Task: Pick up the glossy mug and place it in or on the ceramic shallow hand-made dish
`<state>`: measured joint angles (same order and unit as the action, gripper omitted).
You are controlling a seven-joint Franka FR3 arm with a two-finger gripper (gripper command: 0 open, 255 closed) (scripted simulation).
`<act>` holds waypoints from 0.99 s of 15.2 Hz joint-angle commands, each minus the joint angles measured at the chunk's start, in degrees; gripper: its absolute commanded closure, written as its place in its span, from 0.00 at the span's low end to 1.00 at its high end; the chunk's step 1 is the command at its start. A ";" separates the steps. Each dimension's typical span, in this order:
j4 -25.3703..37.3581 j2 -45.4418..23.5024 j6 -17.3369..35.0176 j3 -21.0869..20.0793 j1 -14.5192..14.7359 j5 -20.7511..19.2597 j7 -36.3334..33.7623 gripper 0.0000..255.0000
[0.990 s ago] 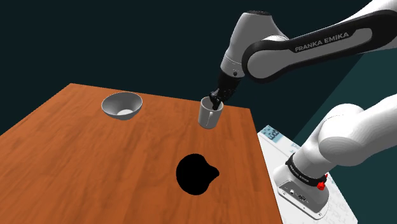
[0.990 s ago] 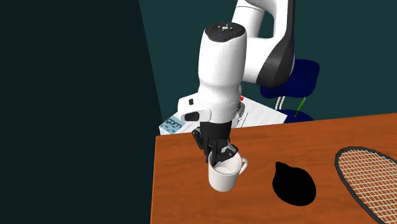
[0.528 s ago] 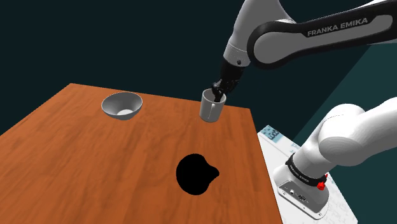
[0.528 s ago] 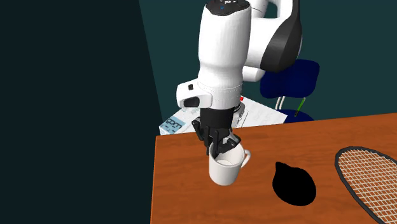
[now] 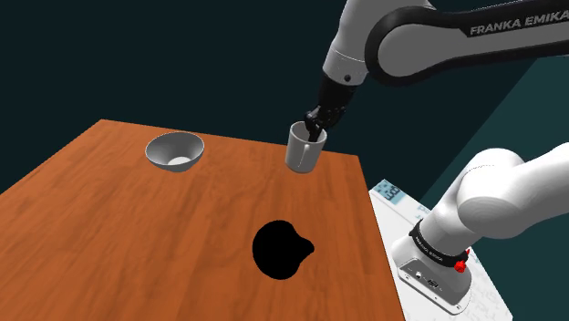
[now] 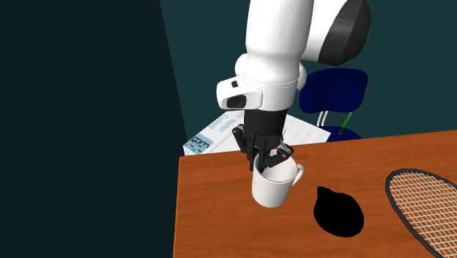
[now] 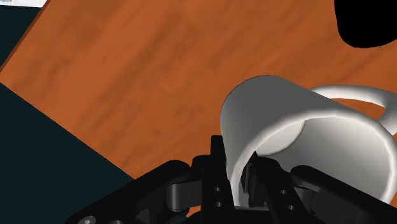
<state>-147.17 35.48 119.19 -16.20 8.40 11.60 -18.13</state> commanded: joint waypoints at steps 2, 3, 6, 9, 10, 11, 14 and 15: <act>-0.07 2.11 -1.59 -3.18 2.24 1.87 -4.21 1.00; 0.01 2.60 -2.00 -4.26 2.97 2.49 -5.61 1.00; 0.68 3.64 -3.18 -7.62 5.03 4.29 -9.88 1.00; 1.98 4.00 -4.20 -11.09 6.83 5.96 -14.23 1.00; 2.55 3.96 -4.50 -12.27 7.37 6.47 -15.69 1.00; 3.18 3.86 -4.79 -13.47 7.86 6.94 -17.16 1.00; 5.45 3.13 -5.54 -17.15 9.02 8.19 -21.59 1.00; 6.08 2.88 -5.70 -18.05 9.23 8.44 -22.64 1.00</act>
<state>-142.15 38.80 113.85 -33.08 17.38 19.75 -39.28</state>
